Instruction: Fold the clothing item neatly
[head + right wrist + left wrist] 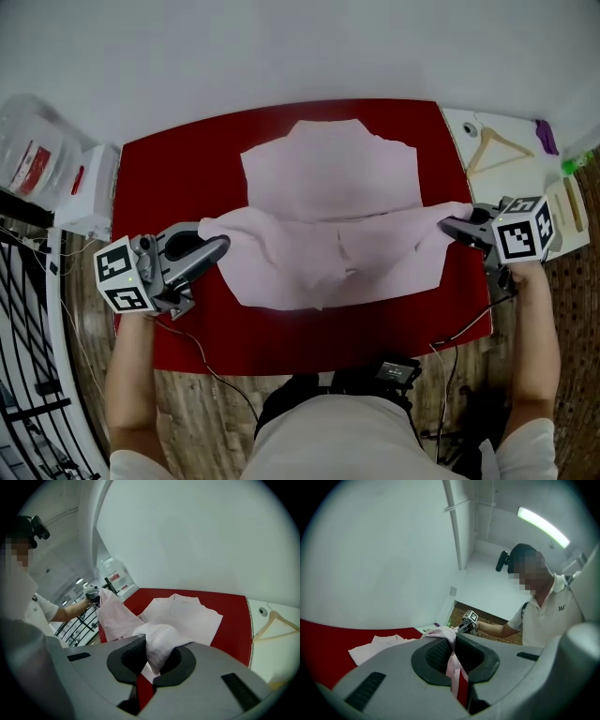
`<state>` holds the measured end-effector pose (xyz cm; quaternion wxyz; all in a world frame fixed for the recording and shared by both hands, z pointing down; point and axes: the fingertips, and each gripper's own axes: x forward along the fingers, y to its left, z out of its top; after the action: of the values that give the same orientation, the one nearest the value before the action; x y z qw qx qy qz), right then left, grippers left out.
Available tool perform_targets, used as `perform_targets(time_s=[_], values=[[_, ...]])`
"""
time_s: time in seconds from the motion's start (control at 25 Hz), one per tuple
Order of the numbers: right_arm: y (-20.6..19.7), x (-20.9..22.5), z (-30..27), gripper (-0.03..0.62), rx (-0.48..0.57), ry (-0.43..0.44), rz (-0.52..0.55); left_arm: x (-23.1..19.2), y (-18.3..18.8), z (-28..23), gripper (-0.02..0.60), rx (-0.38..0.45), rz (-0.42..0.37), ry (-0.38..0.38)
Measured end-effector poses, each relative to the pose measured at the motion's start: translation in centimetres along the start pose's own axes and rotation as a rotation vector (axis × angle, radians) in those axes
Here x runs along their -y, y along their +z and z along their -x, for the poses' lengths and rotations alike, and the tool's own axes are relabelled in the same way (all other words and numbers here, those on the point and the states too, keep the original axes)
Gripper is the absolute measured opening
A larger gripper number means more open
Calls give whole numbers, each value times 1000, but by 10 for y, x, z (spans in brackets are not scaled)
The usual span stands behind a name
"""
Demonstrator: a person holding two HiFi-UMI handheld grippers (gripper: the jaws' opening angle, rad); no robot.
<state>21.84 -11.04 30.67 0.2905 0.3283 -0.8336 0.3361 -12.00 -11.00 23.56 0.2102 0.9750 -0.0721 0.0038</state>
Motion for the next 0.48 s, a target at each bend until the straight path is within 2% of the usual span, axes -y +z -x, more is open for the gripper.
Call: perform_targets(time_s=[0.32, 0.48], values=[[15, 54, -38, 31, -18, 50, -84, -72, -8, -6, 18, 10, 94, 64], [24, 87, -61, 31, -5, 72, -161, -117, -10, -5, 18, 83, 172, 94]])
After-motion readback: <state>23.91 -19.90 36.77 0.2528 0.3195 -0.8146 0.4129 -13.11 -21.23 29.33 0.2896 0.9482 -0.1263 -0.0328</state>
